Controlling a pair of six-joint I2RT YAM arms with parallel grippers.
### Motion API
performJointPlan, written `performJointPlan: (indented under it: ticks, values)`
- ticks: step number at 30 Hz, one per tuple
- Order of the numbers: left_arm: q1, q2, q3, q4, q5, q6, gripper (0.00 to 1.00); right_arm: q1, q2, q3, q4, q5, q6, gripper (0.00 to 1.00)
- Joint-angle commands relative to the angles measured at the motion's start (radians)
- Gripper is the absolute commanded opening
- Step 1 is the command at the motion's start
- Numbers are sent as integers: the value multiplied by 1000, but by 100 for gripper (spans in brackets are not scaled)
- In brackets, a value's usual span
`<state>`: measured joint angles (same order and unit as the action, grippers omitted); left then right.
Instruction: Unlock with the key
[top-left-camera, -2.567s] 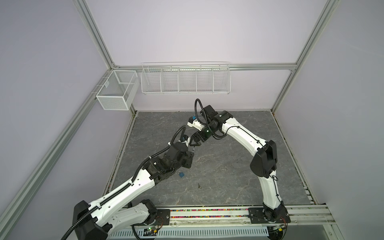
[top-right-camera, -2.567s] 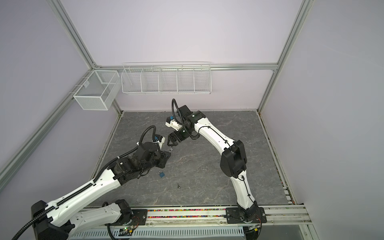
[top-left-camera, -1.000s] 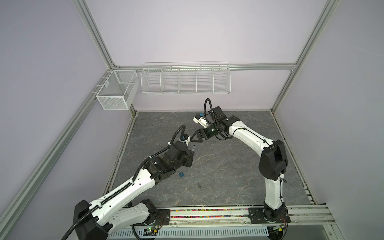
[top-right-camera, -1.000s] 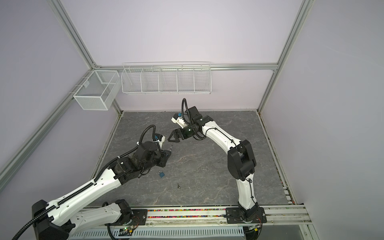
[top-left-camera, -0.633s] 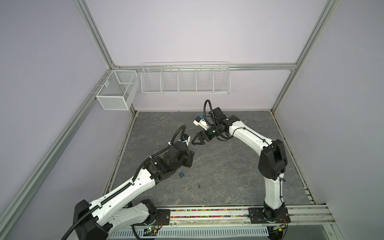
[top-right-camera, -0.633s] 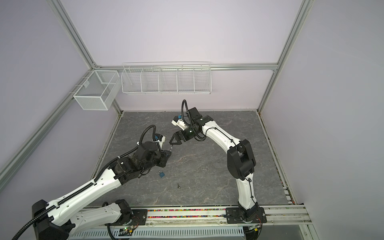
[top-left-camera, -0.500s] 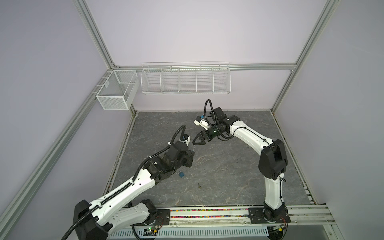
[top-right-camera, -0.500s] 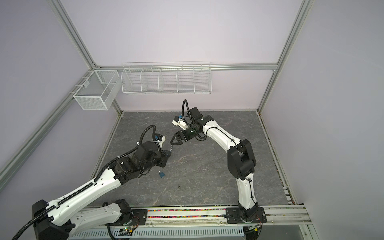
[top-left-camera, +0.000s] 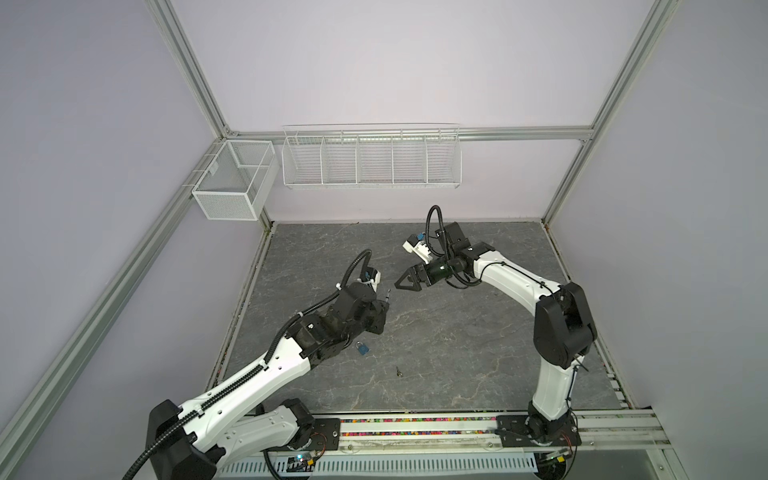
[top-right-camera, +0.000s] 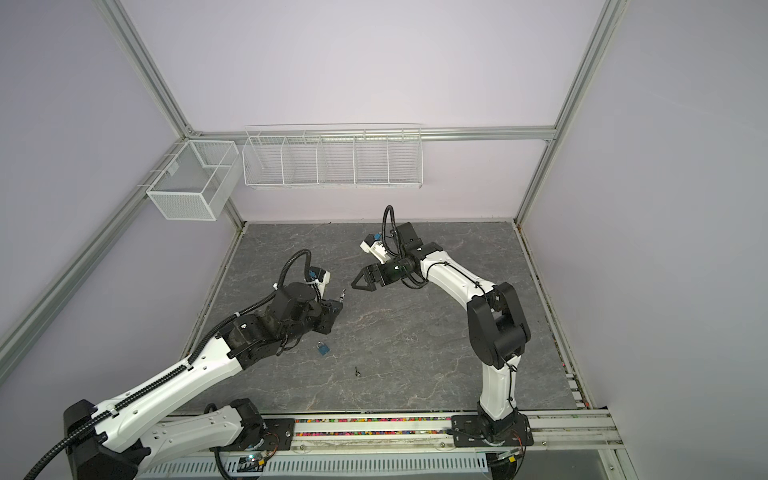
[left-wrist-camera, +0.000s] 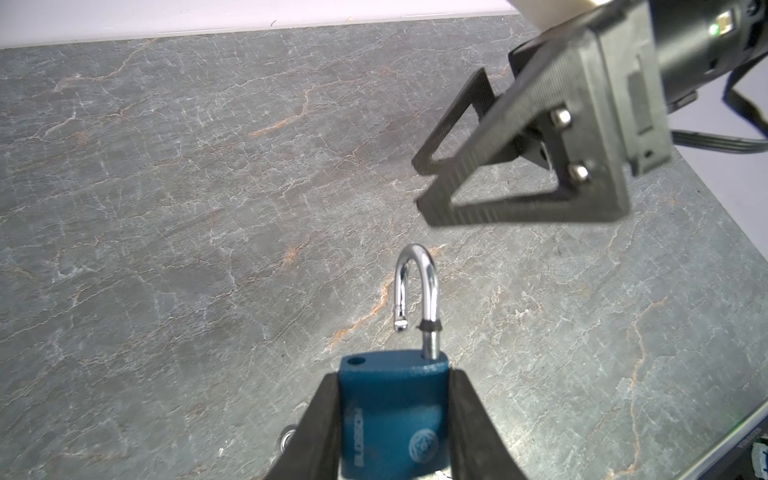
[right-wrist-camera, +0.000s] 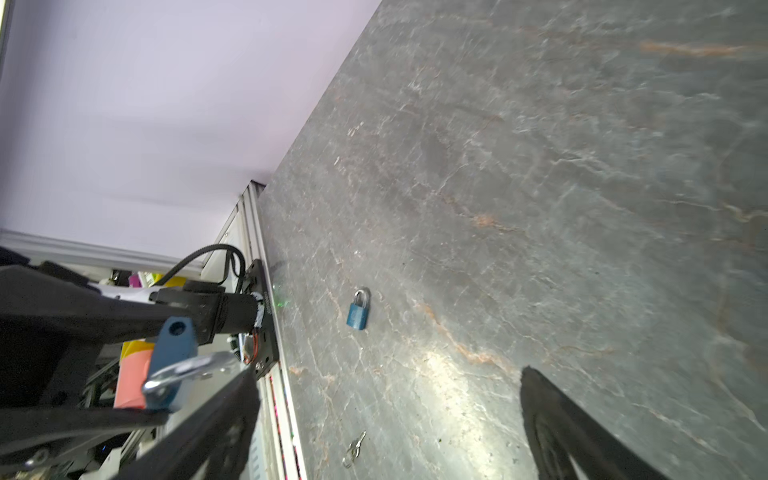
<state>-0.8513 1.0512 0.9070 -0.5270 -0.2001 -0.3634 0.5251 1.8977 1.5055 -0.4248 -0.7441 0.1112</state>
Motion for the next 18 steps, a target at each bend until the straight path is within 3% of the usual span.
performJointPlan:
  ticks: [1,6,18]
  values:
    - [1,-18,53,50,34,-11,0,24,-22,-79,283,20,169,99]
    - [1,-21,73,54,47,-23,0,44,12,-114,456,48,277,99]
    - [0,-30,98,57,16,-29,0,82,29,-186,692,-40,346,100]
